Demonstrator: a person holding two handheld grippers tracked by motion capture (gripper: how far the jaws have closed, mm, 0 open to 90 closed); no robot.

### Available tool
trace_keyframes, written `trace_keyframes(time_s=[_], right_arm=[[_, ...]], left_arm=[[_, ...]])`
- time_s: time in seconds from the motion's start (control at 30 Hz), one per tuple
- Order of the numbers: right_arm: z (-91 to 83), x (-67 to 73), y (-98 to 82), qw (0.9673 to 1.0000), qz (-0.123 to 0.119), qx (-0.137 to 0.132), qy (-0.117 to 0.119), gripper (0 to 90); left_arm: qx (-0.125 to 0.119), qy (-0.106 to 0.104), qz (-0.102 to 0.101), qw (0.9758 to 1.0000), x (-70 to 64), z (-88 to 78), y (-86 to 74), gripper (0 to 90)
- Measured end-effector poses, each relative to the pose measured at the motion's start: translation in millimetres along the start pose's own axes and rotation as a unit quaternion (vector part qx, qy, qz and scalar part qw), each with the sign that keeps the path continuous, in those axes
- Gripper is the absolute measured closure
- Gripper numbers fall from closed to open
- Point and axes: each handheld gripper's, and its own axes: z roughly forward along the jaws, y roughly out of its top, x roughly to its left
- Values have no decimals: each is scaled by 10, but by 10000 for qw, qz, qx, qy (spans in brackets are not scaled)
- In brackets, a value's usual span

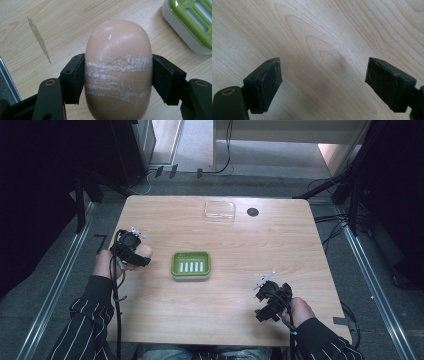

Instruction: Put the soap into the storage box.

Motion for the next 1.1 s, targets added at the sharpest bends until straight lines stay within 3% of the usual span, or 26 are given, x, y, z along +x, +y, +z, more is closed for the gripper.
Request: trace_keyframes(time_s=[1.1], right_arm=[[3,0,1,10000,8,1,5,143]], left_arm=[[-155,-229,322,9991,-205,5,154,335]])
